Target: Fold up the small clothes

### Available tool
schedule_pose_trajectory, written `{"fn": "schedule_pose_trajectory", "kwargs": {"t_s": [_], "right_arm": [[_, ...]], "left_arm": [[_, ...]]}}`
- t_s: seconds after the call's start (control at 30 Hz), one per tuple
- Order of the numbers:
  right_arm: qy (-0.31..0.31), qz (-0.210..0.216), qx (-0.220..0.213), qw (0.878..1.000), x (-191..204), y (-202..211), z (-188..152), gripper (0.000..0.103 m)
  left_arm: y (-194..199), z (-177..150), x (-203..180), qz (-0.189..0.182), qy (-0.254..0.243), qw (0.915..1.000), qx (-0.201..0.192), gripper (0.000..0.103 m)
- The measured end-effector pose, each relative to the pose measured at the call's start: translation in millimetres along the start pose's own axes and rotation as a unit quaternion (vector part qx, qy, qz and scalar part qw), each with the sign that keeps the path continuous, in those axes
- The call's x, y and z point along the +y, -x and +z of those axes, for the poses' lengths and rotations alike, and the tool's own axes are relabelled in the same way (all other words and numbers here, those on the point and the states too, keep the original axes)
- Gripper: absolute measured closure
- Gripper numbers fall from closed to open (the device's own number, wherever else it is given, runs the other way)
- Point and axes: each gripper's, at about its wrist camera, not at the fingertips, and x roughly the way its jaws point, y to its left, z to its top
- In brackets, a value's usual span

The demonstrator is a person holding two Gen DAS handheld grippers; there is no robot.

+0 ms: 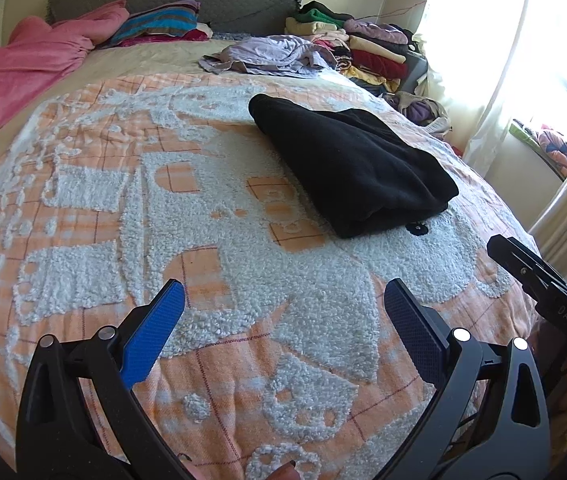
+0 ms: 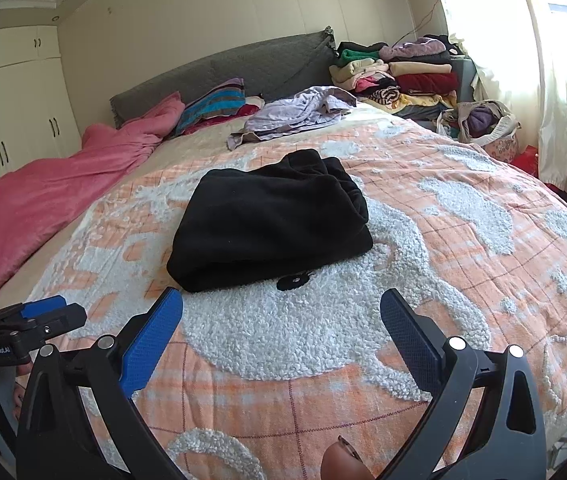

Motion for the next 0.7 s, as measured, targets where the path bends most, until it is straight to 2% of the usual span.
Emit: {"fn": "schedule_pose_trajectory", "kwargs": {"t_s": [0.7], "right_arm": [[0.004, 0.002, -0.003, 1.0, 2.0, 0.6, 0.1, 0.004]], "left_arm": [[2.6, 1.0, -1.0, 0.011, 0.002, 0.9999, 0.002, 0.009]]}}
